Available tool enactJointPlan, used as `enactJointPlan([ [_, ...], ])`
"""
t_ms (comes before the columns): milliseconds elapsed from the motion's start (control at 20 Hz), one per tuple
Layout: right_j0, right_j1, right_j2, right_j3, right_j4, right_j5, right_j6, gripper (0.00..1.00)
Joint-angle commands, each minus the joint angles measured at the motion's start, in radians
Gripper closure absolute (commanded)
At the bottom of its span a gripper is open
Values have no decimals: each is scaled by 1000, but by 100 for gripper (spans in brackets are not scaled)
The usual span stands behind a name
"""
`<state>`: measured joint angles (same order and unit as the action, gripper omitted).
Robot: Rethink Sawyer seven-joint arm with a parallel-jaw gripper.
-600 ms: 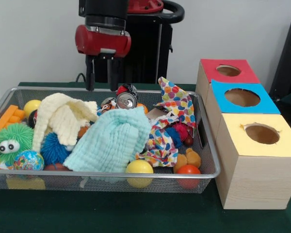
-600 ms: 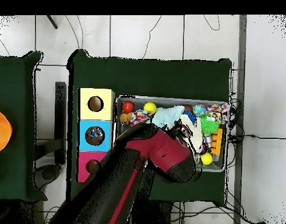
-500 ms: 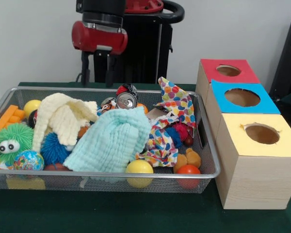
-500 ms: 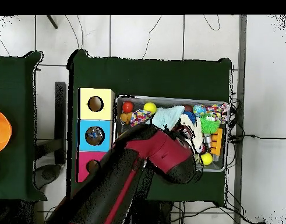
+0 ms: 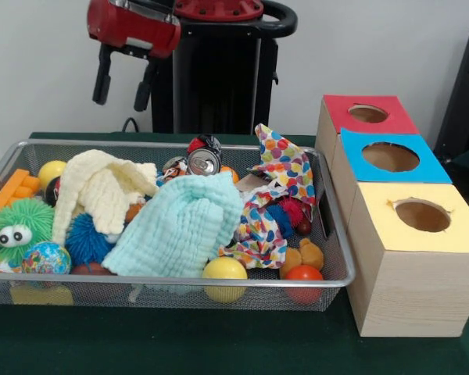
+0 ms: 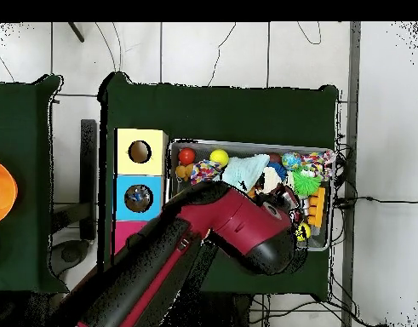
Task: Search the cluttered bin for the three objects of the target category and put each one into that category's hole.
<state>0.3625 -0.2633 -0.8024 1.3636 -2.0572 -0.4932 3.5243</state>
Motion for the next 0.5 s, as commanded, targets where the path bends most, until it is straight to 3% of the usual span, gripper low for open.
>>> enactJointPlan([
  [50, -28, 60, 3, -91, 44, -132, 248, 0],
  [500, -66, 36, 22, -114, 77, -112, 149, 0],
])
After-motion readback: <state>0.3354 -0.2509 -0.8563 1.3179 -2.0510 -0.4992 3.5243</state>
